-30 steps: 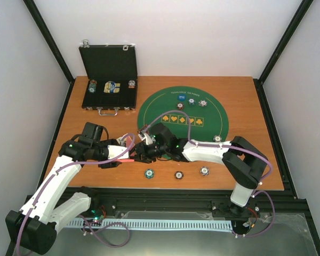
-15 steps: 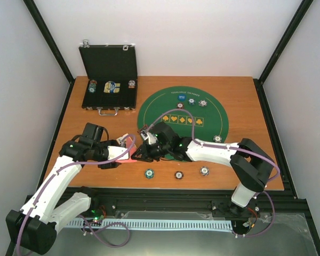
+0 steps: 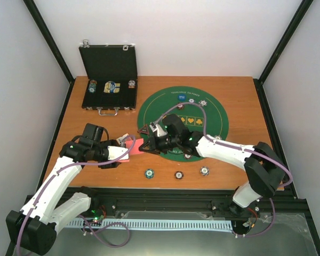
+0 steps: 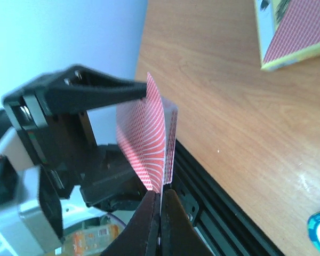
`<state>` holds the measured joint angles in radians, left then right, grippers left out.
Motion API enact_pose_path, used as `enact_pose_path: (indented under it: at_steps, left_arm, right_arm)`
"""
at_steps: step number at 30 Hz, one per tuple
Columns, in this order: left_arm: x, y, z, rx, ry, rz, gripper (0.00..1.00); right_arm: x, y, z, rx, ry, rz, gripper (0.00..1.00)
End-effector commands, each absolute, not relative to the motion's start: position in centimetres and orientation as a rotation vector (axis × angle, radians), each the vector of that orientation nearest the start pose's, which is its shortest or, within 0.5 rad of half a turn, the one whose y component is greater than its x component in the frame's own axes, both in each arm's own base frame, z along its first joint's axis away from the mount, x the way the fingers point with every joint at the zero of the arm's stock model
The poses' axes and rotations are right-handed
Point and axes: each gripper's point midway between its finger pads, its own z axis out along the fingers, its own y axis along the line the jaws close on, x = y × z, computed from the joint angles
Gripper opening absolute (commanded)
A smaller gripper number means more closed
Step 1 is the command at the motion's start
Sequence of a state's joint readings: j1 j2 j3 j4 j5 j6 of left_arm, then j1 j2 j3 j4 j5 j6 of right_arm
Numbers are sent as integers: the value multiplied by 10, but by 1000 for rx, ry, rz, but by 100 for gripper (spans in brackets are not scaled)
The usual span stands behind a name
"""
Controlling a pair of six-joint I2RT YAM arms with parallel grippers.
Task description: Distribute texas hold em gaming equipment
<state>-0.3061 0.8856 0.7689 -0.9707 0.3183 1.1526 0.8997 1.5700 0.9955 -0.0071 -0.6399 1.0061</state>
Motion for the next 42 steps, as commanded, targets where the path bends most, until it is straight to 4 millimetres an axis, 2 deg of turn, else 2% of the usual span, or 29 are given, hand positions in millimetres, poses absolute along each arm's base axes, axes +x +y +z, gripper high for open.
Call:
enact_pose_path:
  at_steps: [1, 5, 8, 11, 15, 22, 31, 38, 42]
  left_arm:
    - [186, -119, 145, 1806, 1799, -115, 46]
    - [187, -119, 145, 1808, 1804, -113, 46]
    - [187, -119, 144, 1808, 1809, -113, 46]
    - [187, -119, 146, 1803, 1810, -114, 46]
    - [185, -117, 146, 1802, 1822, -113, 46]
    - [187, -116, 150, 1788, 1839, -101, 46]
    - [185, -115, 155, 1776, 1846, -108, 46]
    - [184, -116, 159, 1765, 1847, -116, 46]
    - [183, -116, 159, 1763, 1846, -117, 46]
  right_arm:
    - [205, 386, 189, -315, 2548, 1605, 3]
    - [218, 372, 193, -298, 2542, 1587, 3]
    - [237, 360, 192, -279, 2541, 1568, 3]
    - [274, 343, 182, -229, 2557, 1522, 3]
    - [319, 336, 164, -215, 2589, 1488, 3]
    - [380, 353, 122, -227, 2657, 1473, 3]
    - [446, 387, 87, -217, 2674, 1463, 3]
    - [473, 398, 63, -184, 2718, 1422, 3]
    - [474, 393, 48, -163, 2759, 1367, 4]
